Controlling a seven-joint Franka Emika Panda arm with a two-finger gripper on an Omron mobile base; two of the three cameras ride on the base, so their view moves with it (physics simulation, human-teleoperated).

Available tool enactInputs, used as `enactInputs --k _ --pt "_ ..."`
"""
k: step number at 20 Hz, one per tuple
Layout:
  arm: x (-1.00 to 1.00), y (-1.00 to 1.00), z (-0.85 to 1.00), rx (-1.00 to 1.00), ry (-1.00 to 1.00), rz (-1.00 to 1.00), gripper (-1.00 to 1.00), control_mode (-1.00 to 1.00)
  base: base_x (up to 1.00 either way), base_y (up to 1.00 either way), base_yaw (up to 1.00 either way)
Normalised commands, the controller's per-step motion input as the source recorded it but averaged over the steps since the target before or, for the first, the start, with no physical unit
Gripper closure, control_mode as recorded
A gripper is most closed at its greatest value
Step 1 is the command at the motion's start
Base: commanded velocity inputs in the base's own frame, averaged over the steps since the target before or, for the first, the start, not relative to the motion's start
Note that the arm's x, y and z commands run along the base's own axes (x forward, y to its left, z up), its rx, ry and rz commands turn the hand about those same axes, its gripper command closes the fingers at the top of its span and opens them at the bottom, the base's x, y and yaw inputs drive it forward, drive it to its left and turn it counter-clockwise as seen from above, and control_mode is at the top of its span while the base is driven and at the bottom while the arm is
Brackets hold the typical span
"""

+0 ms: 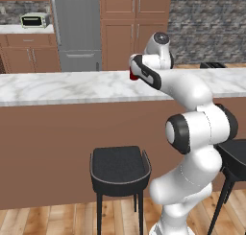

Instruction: Four empty soda cans are scattered around the kitchen. Gather all the cans and cluster them next to the stove for recycling.

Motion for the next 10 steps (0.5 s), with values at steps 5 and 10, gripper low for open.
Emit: enactInputs --k 5,10 --pt "0.22 -0.03 0.00 0.00 0.00 0.00 -1.00 -1.00 0.00 0.00 0.00" --pt "0.16 0.00 -0.02 0.00 0.00 0.00 -1.00 -1.00 0.00 0.00 0.00"
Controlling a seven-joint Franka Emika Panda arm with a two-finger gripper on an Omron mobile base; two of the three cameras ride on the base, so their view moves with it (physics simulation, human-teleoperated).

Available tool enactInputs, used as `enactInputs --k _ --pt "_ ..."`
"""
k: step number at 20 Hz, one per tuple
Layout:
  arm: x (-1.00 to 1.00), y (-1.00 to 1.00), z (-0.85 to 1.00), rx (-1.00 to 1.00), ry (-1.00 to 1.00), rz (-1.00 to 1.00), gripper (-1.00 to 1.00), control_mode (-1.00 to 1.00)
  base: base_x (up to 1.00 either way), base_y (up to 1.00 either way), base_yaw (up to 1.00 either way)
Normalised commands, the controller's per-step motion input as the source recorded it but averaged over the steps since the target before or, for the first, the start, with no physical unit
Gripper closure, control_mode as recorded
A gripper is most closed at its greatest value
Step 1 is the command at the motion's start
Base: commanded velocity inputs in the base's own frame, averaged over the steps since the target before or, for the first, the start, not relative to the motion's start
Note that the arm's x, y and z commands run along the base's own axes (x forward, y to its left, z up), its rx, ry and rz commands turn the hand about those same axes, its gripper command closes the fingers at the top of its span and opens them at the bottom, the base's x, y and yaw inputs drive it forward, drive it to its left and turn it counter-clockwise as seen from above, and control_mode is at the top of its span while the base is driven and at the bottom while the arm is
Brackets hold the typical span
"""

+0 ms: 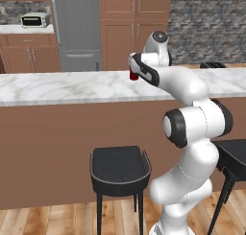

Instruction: Four empty soda cans are scattered around the kitchen. Gather all the cans and cluster them next to the stove for recycling.

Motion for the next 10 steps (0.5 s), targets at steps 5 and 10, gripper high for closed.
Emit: enactInputs --k 5,10 --pt "0.12 0.00 -0.14 0.00 0.00 0.00 -1.00 -1.00 0.00 0.00 0.00" --pt "0.12 0.00 -0.28 0.00 0.00 0.00 -1.00 -1.00 0.00 0.00 0.00"
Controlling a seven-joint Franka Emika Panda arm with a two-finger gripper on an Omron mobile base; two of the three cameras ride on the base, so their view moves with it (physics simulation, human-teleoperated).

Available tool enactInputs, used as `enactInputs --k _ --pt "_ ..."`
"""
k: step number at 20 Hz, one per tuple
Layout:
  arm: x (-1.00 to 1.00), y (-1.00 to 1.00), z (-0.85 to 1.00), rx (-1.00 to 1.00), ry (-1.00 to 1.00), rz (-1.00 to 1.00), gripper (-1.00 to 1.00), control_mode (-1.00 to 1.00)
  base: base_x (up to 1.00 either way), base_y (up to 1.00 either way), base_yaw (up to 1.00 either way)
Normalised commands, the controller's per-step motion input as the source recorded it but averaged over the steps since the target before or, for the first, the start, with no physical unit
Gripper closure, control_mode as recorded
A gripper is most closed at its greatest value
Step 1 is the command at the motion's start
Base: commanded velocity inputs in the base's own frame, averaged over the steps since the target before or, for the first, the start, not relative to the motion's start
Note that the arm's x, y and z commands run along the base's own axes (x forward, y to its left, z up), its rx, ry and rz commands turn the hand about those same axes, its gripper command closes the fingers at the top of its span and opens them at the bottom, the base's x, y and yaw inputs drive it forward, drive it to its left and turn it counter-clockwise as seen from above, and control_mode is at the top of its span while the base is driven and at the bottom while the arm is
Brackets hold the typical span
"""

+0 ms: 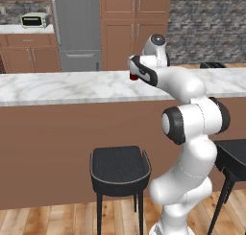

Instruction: Four empty soda cans are scattered around the kitchen. Gather all the cans and cluster them next to the stove for recycling.

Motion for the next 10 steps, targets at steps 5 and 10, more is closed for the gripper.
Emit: enactInputs --k 5,10 --pt "0.17 0.00 -0.17 0.00 0.00 0.00 -1.00 -1.00 0.00 0.00 0.00" --pt "0.16 0.00 0.00 0.00 0.00 0.00 -1.00 -1.00 0.00 0.00 0.00"
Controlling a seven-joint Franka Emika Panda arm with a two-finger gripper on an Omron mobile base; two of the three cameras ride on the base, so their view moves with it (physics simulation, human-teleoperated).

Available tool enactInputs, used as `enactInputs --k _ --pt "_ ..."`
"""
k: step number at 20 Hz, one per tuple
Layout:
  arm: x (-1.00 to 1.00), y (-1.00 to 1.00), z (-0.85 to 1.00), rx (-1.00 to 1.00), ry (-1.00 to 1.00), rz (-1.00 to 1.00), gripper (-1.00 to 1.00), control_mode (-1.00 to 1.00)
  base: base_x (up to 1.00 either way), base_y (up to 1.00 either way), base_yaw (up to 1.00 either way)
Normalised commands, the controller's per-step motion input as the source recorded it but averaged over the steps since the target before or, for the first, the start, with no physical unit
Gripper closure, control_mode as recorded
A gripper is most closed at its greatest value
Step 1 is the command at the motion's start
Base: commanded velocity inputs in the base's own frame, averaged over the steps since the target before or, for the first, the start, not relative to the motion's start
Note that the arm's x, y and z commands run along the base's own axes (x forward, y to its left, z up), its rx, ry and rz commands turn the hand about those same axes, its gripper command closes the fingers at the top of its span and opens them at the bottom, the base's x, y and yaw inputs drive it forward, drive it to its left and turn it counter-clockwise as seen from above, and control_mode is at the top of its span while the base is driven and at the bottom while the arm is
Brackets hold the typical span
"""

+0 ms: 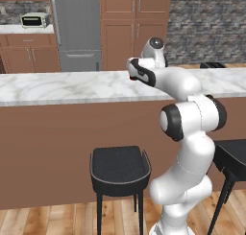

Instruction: Four empty soda cans are scattered around the kitchen. Gather all the cans and cluster them next to the stove for recycling.

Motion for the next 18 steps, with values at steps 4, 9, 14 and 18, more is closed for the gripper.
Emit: enactInputs --k 4,9,14,18 --pt "0.22 0.00 0.00 0.00 0.00 0.00 -1.00 -1.00 0.00 0.00 0.00" --pt "0.27 0.00 0.00 0.00 0.00 0.00 -1.00 -1.00 0.00 0.00 0.00" --pt "0.25 0.00 0.00 0.00 0.00 0.00 -1.00 -1.00 0.00 0.00 0.00" --pt "0.24 0.00 -0.01 0.00 0.00 0.00 -1.00 -1.00 0.00 0.00 0.00"
